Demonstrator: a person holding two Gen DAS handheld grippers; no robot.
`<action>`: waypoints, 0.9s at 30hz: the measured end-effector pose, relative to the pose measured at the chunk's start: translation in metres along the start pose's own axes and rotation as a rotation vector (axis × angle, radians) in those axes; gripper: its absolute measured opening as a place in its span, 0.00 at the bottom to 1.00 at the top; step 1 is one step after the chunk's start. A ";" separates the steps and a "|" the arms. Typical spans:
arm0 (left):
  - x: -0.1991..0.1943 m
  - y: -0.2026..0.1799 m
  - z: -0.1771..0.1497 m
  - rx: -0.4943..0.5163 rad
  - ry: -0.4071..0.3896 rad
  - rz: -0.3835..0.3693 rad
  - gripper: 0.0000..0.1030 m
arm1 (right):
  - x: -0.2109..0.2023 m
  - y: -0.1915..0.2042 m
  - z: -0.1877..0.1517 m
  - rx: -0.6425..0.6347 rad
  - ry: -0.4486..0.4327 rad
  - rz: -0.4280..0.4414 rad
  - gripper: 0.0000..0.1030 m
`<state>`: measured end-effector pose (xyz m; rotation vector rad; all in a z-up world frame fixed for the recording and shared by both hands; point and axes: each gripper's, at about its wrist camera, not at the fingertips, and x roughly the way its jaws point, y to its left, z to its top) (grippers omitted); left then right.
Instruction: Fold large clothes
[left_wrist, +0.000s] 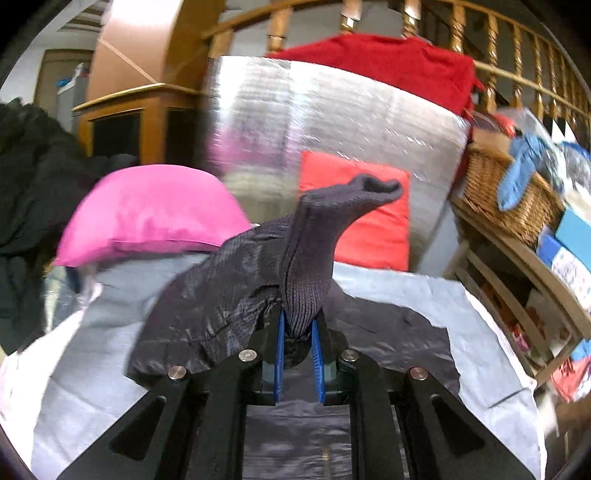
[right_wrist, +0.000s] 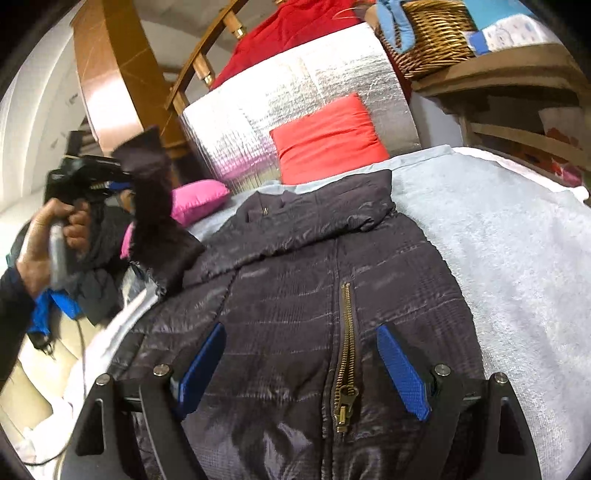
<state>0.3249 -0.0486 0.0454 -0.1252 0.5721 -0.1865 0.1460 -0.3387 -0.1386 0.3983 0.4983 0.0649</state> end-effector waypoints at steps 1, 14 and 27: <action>0.006 -0.007 -0.003 0.008 0.010 -0.004 0.13 | -0.002 -0.002 0.001 0.012 -0.008 0.007 0.84; 0.094 -0.088 -0.070 0.026 0.244 -0.048 0.21 | -0.009 -0.022 0.006 0.111 -0.030 0.051 0.84; 0.078 -0.026 -0.103 -0.013 0.243 -0.069 0.74 | 0.003 -0.021 0.009 0.141 0.035 0.052 0.84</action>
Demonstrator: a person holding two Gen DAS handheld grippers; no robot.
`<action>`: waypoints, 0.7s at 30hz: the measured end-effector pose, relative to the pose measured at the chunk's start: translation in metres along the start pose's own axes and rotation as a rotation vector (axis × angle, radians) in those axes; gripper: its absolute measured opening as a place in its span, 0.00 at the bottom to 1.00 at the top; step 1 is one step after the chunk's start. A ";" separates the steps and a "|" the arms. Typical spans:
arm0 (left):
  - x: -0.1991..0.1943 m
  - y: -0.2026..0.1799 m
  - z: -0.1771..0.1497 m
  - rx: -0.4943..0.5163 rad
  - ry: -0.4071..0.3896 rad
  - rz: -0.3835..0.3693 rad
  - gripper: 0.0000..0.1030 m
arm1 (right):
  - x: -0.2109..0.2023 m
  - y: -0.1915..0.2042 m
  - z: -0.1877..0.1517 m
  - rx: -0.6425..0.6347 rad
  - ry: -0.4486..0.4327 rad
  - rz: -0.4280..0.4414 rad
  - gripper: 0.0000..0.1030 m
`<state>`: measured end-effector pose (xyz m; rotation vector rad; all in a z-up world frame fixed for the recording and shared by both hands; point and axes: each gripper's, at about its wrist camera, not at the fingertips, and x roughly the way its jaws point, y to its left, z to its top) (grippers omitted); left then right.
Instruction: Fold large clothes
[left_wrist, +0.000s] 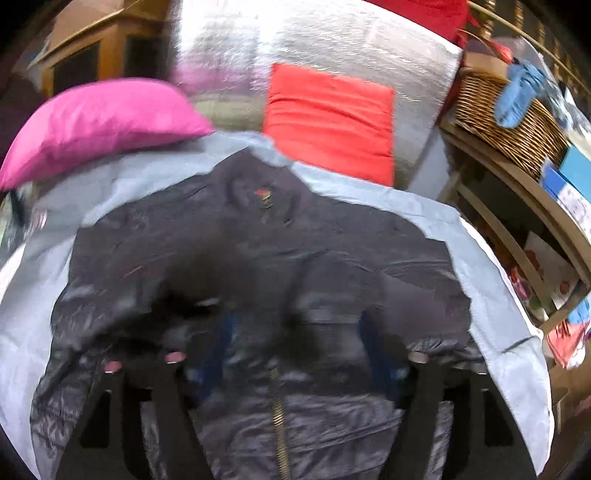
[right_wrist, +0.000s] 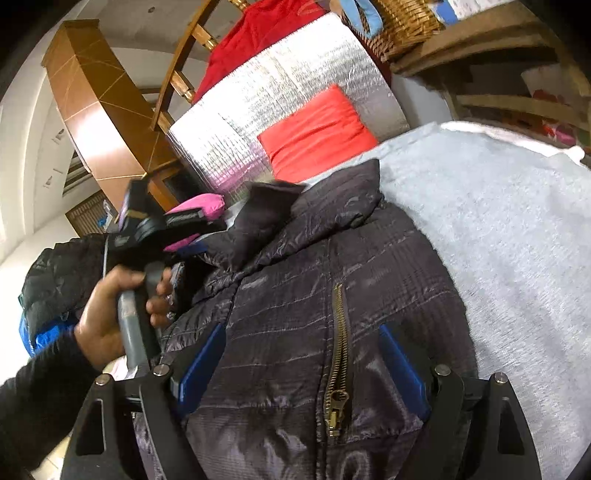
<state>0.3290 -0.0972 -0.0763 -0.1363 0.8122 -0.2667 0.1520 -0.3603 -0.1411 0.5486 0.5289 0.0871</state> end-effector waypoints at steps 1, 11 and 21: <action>0.000 0.007 -0.003 -0.015 0.013 -0.016 0.74 | 0.003 0.000 0.002 0.011 0.014 0.007 0.84; -0.041 0.101 -0.054 -0.284 -0.111 -0.076 0.74 | 0.061 -0.008 0.066 0.283 0.150 0.166 0.85; -0.031 0.150 -0.102 -0.421 -0.131 -0.134 0.74 | 0.192 -0.016 0.097 0.616 0.257 0.172 0.84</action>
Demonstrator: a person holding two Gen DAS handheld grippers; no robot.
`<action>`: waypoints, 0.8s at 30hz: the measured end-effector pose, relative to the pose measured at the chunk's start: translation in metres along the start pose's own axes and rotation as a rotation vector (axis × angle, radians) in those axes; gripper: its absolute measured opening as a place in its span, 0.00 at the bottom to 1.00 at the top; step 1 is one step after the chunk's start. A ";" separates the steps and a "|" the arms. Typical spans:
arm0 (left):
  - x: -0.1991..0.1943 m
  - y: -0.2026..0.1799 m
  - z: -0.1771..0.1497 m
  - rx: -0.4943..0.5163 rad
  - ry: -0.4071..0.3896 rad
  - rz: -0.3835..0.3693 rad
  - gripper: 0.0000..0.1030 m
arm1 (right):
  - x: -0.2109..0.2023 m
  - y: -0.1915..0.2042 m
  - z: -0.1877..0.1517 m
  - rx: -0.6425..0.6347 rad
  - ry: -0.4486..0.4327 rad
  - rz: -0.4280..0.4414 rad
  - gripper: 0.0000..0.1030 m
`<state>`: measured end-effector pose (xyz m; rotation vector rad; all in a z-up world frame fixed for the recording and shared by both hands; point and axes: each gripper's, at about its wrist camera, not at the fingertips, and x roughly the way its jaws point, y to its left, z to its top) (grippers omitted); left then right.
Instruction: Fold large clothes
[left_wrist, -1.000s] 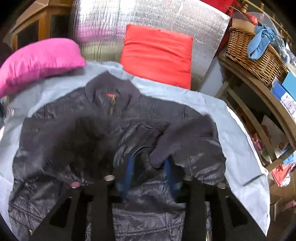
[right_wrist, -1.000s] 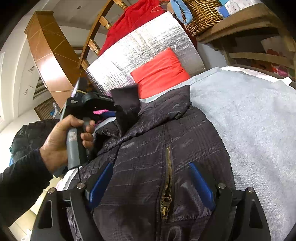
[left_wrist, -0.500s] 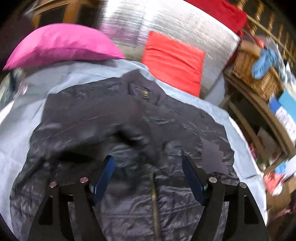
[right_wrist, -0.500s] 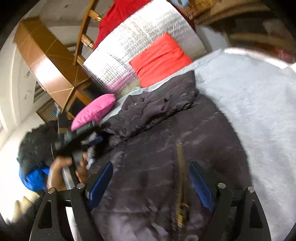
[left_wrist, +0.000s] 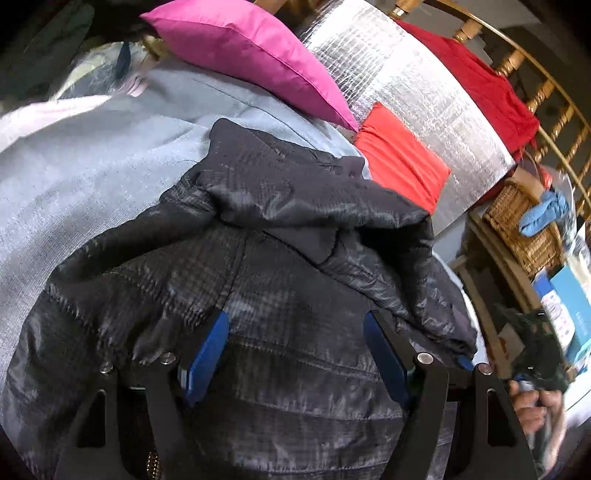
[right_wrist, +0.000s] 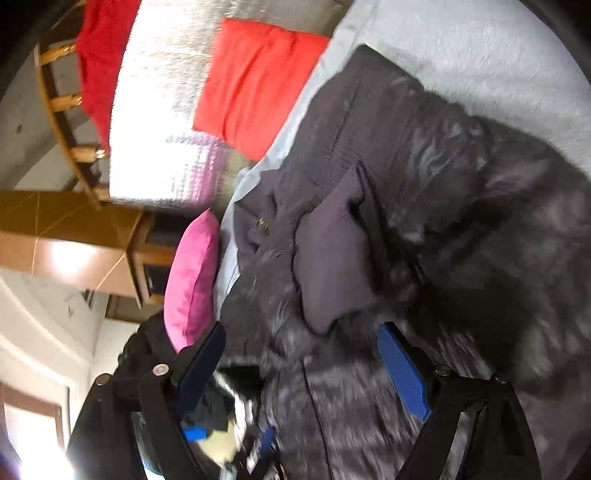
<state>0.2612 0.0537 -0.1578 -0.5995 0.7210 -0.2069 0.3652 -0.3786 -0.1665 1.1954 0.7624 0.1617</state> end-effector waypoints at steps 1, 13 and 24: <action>0.000 -0.001 0.000 0.002 -0.008 -0.013 0.74 | 0.006 0.001 0.001 0.004 -0.012 -0.013 0.83; 0.004 0.003 0.001 -0.015 0.003 -0.020 0.74 | 0.038 0.022 0.015 -0.082 -0.060 -0.142 0.30; 0.007 0.001 0.002 -0.007 0.006 -0.012 0.74 | 0.010 0.128 0.026 -0.670 -0.231 -0.420 0.12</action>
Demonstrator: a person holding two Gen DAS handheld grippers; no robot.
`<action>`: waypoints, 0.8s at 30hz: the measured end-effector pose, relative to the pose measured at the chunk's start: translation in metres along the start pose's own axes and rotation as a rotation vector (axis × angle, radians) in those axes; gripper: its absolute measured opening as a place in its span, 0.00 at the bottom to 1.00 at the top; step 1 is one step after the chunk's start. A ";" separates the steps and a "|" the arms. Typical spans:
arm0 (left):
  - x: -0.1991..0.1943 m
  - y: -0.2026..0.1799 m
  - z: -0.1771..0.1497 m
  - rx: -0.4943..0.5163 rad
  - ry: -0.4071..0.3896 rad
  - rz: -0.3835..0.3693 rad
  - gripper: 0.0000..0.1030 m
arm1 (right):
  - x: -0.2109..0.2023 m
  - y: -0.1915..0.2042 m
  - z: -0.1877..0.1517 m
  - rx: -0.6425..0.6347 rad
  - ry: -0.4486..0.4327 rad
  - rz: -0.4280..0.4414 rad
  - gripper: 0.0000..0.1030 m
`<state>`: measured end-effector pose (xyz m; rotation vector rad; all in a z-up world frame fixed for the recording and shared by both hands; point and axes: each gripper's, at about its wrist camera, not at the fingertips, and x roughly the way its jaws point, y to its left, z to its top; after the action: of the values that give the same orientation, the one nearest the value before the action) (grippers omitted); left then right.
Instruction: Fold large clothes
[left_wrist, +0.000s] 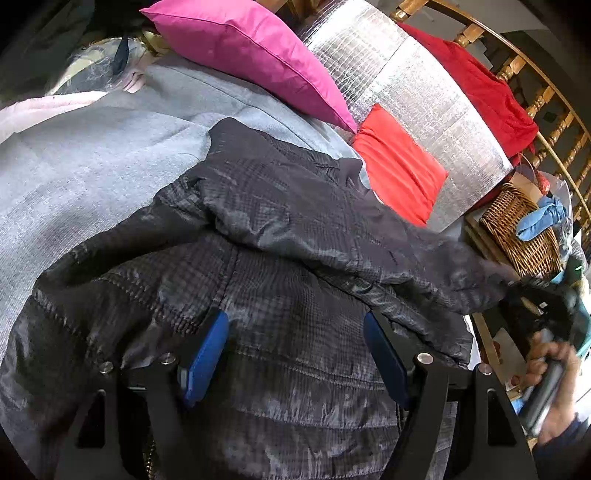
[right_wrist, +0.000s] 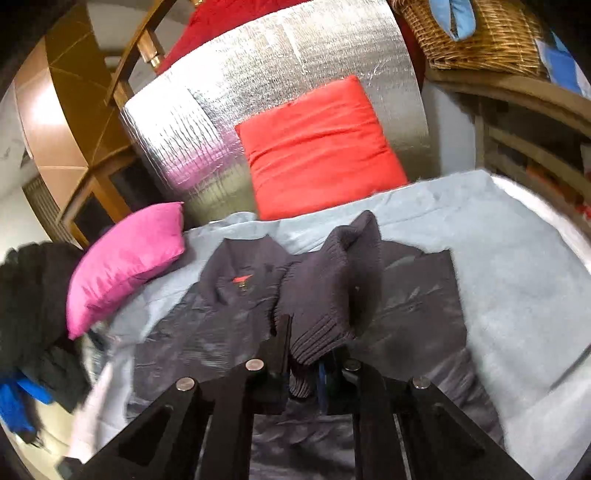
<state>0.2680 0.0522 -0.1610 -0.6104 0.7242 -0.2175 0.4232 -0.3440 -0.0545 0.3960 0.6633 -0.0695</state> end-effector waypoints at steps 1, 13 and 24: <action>0.000 0.000 0.000 0.000 -0.001 -0.001 0.74 | 0.011 -0.007 -0.004 -0.002 0.016 -0.017 0.12; 0.002 -0.002 0.000 0.002 0.000 0.008 0.74 | 0.075 -0.068 -0.046 0.162 0.186 0.008 0.16; -0.001 -0.001 0.001 -0.008 0.000 0.008 0.74 | 0.016 -0.063 -0.044 0.197 0.187 0.034 0.70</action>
<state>0.2676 0.0522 -0.1593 -0.6150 0.7276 -0.2079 0.3983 -0.3848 -0.1168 0.6082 0.8366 -0.0659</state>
